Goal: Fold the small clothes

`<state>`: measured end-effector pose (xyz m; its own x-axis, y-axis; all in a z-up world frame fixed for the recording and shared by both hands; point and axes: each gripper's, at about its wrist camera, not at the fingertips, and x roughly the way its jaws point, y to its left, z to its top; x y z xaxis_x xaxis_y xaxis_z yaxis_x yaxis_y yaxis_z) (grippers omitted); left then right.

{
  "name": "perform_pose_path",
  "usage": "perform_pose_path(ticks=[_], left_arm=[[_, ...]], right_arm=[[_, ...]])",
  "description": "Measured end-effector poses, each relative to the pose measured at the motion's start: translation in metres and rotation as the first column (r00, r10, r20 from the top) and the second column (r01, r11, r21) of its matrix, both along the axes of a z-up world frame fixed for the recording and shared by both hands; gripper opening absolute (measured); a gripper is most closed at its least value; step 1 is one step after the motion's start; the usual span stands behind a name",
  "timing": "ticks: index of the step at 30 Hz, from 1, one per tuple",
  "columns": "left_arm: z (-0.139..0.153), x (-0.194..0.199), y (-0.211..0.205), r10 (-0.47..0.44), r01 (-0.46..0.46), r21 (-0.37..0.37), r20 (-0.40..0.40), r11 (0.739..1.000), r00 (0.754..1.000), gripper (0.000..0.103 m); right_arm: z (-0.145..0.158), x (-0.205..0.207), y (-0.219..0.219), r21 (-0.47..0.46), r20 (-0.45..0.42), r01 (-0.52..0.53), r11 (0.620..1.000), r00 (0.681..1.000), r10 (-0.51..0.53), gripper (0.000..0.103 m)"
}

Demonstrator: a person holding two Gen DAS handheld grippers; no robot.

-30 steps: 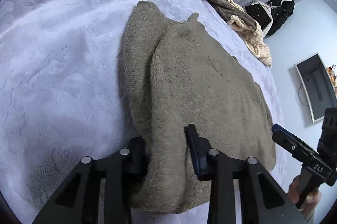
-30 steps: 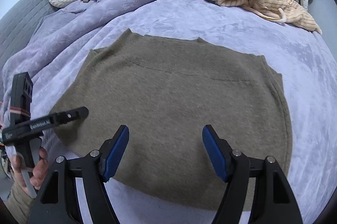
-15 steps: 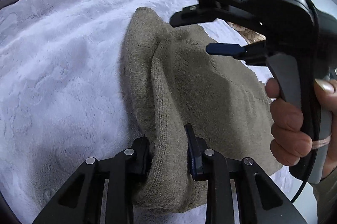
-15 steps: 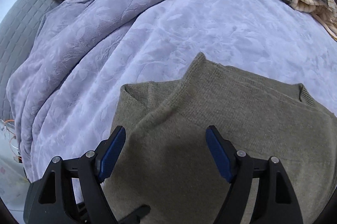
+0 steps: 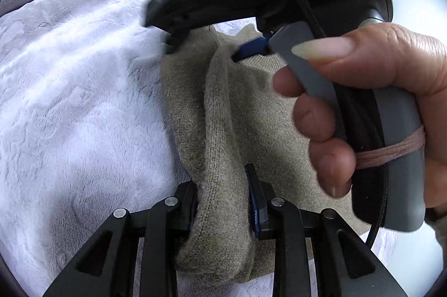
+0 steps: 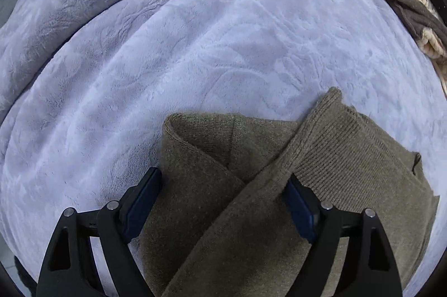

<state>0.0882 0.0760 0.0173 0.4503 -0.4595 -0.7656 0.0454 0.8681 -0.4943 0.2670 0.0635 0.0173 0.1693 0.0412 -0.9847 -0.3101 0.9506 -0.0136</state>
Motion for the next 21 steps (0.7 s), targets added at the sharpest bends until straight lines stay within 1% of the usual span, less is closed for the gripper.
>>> perform_pose_path(ticks=[1, 2, 3, 4, 7, 10, 14, 15, 21], left_arm=[[0.000, -0.002, 0.000, 0.002, -0.002, 0.001, 0.000, 1.000, 1.000, 0.029], [0.001, -0.003, -0.001, 0.001, -0.001, -0.002, -0.001, 1.000, 1.000, 0.026], [0.003, -0.006, -0.002, 0.001, -0.001, 0.000, 0.002, 1.000, 1.000, 0.026], [0.006, -0.008, -0.002, 0.000, 0.000, 0.001, 0.004, 1.000, 1.000, 0.024], [0.016, -0.013, -0.006, -0.006, 0.005, 0.023, 0.019, 1.000, 1.000, 0.023], [0.029, -0.018, -0.012, -0.012, 0.010, 0.039, 0.042, 0.999, 0.999, 0.023], [0.046, -0.026, -0.027, -0.024, 0.020, 0.069, 0.062, 0.997, 0.998, 0.023], [0.049, -0.027, -0.027, -0.033, 0.028, 0.079, 0.067, 0.997, 0.997, 0.023], [0.070, -0.033, -0.060, -0.069, 0.057, 0.150, 0.076, 0.987, 0.995, 0.023]], right_arm=[[0.001, -0.001, 0.001, -0.011, 0.009, -0.012, 1.000, 1.000, 0.012, 0.056], [0.003, 0.000, 0.001, -0.008, 0.011, -0.016, 1.000, 1.000, 0.016, 0.050], [0.006, 0.000, -0.001, 0.007, 0.010, -0.011, 1.000, 1.000, 0.011, 0.040], [0.009, 0.000, -0.005, 0.024, 0.010, -0.005, 1.000, 1.000, 0.005, 0.033], [0.021, -0.002, -0.020, 0.096, 0.008, 0.009, 0.995, 1.000, -0.010, 0.023], [0.037, -0.007, -0.040, 0.190, 0.014, 0.030, 0.981, 0.999, -0.033, 0.021], [0.056, -0.013, -0.064, 0.302, 0.023, 0.056, 0.952, 0.998, -0.066, 0.020], [0.060, -0.015, -0.069, 0.323, 0.027, 0.058, 0.945, 0.997, -0.070, 0.020], [0.088, -0.024, -0.101, 0.409, 0.051, 0.059, 0.911, 0.995, -0.088, 0.020]])
